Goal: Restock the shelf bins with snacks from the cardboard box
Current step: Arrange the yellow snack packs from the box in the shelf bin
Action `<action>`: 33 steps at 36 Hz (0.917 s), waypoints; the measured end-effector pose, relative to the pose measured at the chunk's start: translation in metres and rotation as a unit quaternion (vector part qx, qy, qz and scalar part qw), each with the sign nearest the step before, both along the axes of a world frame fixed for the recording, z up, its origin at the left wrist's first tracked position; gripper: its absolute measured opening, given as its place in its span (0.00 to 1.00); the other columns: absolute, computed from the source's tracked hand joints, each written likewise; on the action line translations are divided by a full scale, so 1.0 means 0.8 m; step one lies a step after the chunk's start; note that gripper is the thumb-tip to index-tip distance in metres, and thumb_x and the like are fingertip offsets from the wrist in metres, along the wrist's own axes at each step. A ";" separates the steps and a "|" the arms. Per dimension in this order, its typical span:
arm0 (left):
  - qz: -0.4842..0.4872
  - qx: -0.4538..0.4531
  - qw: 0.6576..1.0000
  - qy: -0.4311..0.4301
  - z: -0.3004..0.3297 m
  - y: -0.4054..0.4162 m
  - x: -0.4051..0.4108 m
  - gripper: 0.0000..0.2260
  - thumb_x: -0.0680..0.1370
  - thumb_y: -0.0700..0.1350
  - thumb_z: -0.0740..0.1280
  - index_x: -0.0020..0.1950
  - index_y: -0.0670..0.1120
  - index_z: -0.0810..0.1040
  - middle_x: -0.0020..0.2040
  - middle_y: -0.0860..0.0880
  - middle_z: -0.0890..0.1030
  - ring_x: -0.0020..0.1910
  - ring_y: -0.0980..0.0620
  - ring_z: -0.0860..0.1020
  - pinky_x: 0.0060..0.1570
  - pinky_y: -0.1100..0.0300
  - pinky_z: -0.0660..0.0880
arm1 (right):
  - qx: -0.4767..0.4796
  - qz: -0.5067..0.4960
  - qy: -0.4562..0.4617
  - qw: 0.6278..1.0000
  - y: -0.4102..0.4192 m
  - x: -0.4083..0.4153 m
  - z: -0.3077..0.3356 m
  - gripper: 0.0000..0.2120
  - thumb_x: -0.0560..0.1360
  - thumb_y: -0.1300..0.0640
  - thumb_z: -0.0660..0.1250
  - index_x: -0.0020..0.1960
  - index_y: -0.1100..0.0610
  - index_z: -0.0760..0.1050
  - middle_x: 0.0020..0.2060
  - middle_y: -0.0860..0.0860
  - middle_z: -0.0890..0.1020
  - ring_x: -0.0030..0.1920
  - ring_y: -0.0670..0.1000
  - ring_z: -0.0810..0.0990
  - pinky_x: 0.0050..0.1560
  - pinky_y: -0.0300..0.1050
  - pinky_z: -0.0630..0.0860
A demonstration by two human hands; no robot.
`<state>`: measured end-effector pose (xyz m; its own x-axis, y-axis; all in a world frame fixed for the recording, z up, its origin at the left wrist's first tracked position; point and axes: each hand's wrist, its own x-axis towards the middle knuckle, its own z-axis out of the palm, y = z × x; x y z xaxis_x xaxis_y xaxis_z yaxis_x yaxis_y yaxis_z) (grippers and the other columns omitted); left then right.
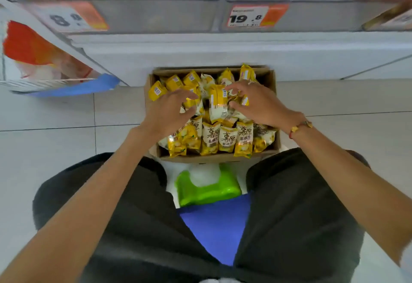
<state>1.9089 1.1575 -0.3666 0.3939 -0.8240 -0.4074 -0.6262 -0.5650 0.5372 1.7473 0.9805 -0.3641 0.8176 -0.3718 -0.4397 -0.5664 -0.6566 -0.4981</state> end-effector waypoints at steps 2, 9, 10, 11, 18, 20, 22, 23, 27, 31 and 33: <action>-0.009 -0.010 1.000 0.000 -0.035 -0.009 0.000 0.13 0.80 0.51 0.62 0.64 0.54 0.75 0.63 0.55 0.77 0.60 0.54 0.76 0.53 0.57 0.73 | -0.001 -0.004 -0.017 1.000 -0.004 -0.005 -0.034 0.19 0.78 0.52 0.65 0.69 0.49 0.70 0.58 0.46 0.77 0.57 0.47 0.75 0.54 0.47 0.74; -0.028 -0.054 0.997 -0.041 -0.094 -0.033 0.001 0.12 0.80 0.49 0.62 0.63 0.52 0.76 0.56 0.53 0.79 0.56 0.54 0.76 0.50 0.57 0.73 | -0.009 -0.004 -0.060 0.998 -0.020 -0.010 -0.097 0.15 0.78 0.51 0.65 0.64 0.48 0.74 0.53 0.44 0.77 0.54 0.46 0.77 0.51 0.46 0.74; -0.028 -0.060 0.997 -0.049 -0.093 -0.033 -0.001 0.12 0.80 0.49 0.62 0.62 0.52 0.76 0.55 0.54 0.79 0.56 0.53 0.76 0.50 0.55 0.74 | -0.016 -0.003 -0.065 0.998 -0.022 -0.010 -0.098 0.14 0.78 0.51 0.65 0.63 0.48 0.75 0.52 0.44 0.77 0.53 0.46 0.77 0.49 0.45 0.74; -0.027 -0.069 0.996 -0.059 -0.092 -0.033 -0.003 0.11 0.80 0.50 0.62 0.61 0.52 0.76 0.54 0.54 0.79 0.55 0.53 0.77 0.50 0.54 0.74 | -0.028 0.000 -0.068 0.997 -0.023 -0.010 -0.098 0.12 0.78 0.51 0.65 0.62 0.47 0.75 0.51 0.44 0.78 0.52 0.46 0.78 0.48 0.46 0.75; 0.006 -0.123 0.987 -0.104 -0.071 -0.008 -0.015 0.12 0.81 0.47 0.60 0.63 0.52 0.75 0.59 0.57 0.79 0.56 0.56 0.77 0.50 0.58 0.72 | -0.055 0.023 0.015 0.998 -0.002 -0.030 -0.092 0.15 0.81 0.48 0.57 0.66 0.50 0.72 0.59 0.49 0.78 0.58 0.51 0.76 0.56 0.49 0.74; 0.009 -0.126 0.985 -0.114 -0.059 0.005 -0.019 0.13 0.81 0.46 0.60 0.64 0.52 0.75 0.60 0.57 0.79 0.57 0.55 0.77 0.51 0.59 0.72 | -0.067 0.036 0.033 0.997 0.013 -0.043 -0.094 0.15 0.81 0.48 0.58 0.66 0.50 0.72 0.61 0.49 0.77 0.60 0.51 0.75 0.59 0.48 0.72; 0.015 -0.129 0.984 -0.126 -0.046 0.013 -0.019 0.13 0.80 0.46 0.61 0.64 0.51 0.75 0.61 0.57 0.78 0.57 0.56 0.77 0.49 0.61 0.69 | -0.085 0.040 0.040 0.995 0.021 -0.052 -0.092 0.15 0.81 0.47 0.58 0.66 0.47 0.72 0.62 0.48 0.77 0.61 0.51 0.74 0.64 0.54 0.69; 0.020 -0.130 0.982 -0.134 -0.040 0.017 -0.019 0.13 0.80 0.46 0.61 0.64 0.52 0.75 0.60 0.57 0.78 0.57 0.56 0.77 0.48 0.61 0.68 | -0.092 0.042 0.039 0.994 0.024 -0.055 -0.088 0.15 0.80 0.47 0.58 0.65 0.47 0.72 0.62 0.47 0.77 0.61 0.51 0.74 0.65 0.55 0.69; 0.033 -0.127 0.979 -0.157 -0.027 0.031 -0.020 0.13 0.80 0.47 0.61 0.64 0.53 0.75 0.60 0.56 0.78 0.58 0.55 0.77 0.50 0.59 0.70 | -0.099 0.058 0.020 0.993 0.032 -0.062 -0.067 0.15 0.80 0.49 0.60 0.66 0.48 0.72 0.59 0.46 0.78 0.57 0.48 0.76 0.54 0.45 0.72; 0.019 -0.122 0.975 -0.185 -0.026 0.032 -0.022 0.13 0.80 0.48 0.61 0.64 0.53 0.75 0.60 0.55 0.78 0.58 0.54 0.76 0.53 0.57 0.72 | -0.122 0.068 -0.004 0.990 0.028 -0.059 -0.053 0.14 0.80 0.50 0.60 0.65 0.49 0.73 0.54 0.47 0.79 0.50 0.48 0.77 0.45 0.43 0.71; 0.011 -0.110 0.972 -0.207 -0.029 0.025 -0.020 0.14 0.80 0.48 0.61 0.65 0.53 0.74 0.61 0.55 0.76 0.59 0.53 0.75 0.53 0.57 0.72 | -0.173 0.100 -0.012 0.980 0.026 -0.054 -0.048 0.15 0.80 0.53 0.58 0.65 0.51 0.71 0.53 0.49 0.80 0.52 0.51 0.78 0.48 0.47 0.74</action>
<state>1.8929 1.1774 -0.3897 0.5048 -0.8629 -0.0259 -0.8037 -0.4807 0.3508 1.7038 1.0013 -0.4021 0.8983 -0.3258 -0.2947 -0.3992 -0.8855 -0.2379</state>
